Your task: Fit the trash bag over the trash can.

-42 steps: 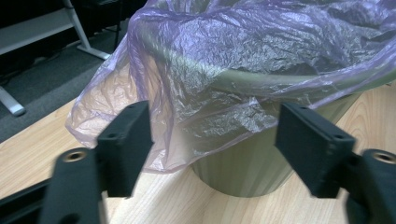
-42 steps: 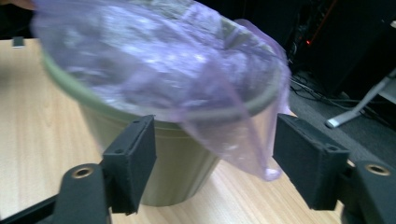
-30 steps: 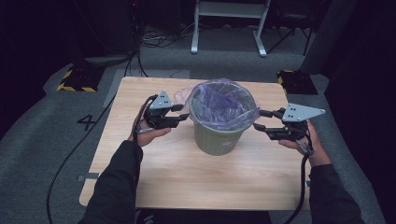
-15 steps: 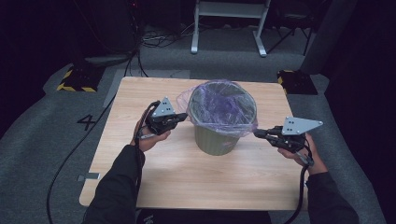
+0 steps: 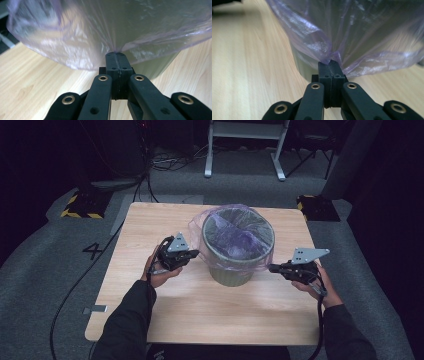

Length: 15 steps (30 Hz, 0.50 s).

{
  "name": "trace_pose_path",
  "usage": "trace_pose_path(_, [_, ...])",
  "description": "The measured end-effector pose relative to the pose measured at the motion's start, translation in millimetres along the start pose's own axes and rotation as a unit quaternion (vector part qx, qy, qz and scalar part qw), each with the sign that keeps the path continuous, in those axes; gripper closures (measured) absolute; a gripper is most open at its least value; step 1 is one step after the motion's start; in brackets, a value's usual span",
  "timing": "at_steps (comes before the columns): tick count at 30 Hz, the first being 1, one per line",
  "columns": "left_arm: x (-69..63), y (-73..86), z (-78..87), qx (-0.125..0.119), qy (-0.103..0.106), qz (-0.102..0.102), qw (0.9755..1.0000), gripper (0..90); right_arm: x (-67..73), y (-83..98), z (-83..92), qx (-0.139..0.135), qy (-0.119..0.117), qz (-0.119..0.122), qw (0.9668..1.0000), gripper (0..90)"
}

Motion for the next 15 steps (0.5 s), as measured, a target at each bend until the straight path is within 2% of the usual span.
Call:
trace_pose_path(3, [1.3, 11.4, -8.3, 0.020, 0.002, 0.008, 0.9998, 89.9, -8.0, 6.9, -10.0, 0.034, 0.007, -0.016, 0.9993, 90.0])
trace_pose_path(7, [2.7, 23.7, -17.1, 0.028, 0.007, 0.025, 0.9993, 89.9, -15.8, 13.8, -21.2, 0.066, 0.015, -0.029, 0.9973, 90.0])
trace_pose_path(10, [1.3, 28.9, -22.7, 0.033, 0.007, 0.031, 0.9990, 89.8, -20.4, 16.5, -26.9, 0.075, 0.020, -0.038, 0.9963, 90.0])
trace_pose_path(13, [1.7, 29.1, -20.2, 0.032, -0.010, 0.023, 0.9992, 89.3, -22.8, 16.8, -29.3, 0.074, 0.023, -0.041, 0.9962, 90.0])
trace_pose_path(14, [2.0, 27.5, -16.2, 0.022, -0.013, 0.027, 0.9993, 79.0, -22.7, 16.4, -28.9, 0.073, 0.024, -0.040, 0.9963, 88.6])
trace_pose_path(15, [2.9, 25.8, -10.8, 0.009, -0.017, 0.032, 0.9993, 74.7, -22.2, 15.6, -27.8, 0.069, 0.023, -0.041, 0.9965, 87.5])
Point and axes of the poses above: each handheld gripper's, and its own axes: z roughly backward along the jaws, y roughly out of its underside, x roughly to its left, the point moved 8 cm from there along -z, roughly forward along the jaws, and after that the axes turned 15 degrees about -z, right-handed, at the moved point
